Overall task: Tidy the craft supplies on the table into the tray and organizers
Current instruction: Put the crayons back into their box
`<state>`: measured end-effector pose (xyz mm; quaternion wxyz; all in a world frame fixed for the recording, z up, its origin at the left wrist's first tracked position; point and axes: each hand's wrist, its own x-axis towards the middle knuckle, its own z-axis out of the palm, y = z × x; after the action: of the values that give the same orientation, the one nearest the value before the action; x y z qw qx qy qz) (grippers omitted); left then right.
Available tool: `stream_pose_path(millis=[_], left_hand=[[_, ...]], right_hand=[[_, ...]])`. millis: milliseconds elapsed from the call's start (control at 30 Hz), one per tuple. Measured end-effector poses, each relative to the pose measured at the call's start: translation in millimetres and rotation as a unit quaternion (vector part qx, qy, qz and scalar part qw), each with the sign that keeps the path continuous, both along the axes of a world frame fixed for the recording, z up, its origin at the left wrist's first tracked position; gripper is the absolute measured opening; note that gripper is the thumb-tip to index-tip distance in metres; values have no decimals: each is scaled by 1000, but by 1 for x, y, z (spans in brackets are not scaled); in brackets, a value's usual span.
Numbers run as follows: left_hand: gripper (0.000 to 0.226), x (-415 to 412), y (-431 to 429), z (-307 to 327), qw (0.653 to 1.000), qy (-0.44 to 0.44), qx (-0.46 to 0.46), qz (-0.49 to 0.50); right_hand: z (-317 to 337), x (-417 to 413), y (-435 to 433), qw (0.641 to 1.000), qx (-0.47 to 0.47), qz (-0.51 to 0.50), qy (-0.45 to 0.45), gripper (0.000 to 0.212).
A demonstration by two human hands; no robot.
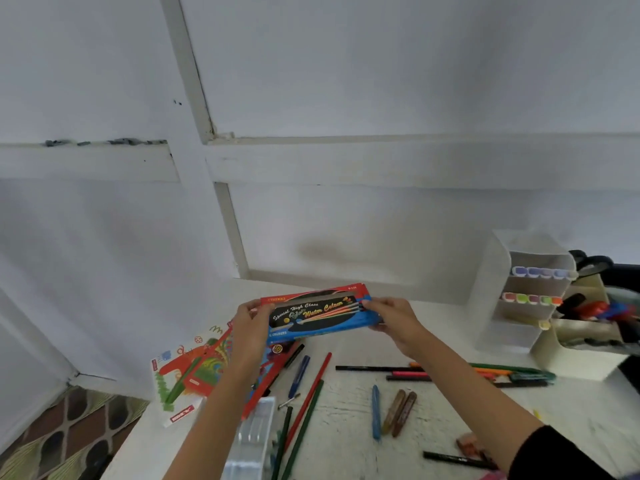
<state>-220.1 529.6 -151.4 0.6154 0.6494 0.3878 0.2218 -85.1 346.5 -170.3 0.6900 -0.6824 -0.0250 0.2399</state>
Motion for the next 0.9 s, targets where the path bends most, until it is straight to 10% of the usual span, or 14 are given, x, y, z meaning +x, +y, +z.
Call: stream_pose_path(millis=[900], left_hand=[[37, -133, -292, -35, 987, 49, 31, -147]], right_hand=[[-16, -194, -323, 994, 1, -103, 44, 29]])
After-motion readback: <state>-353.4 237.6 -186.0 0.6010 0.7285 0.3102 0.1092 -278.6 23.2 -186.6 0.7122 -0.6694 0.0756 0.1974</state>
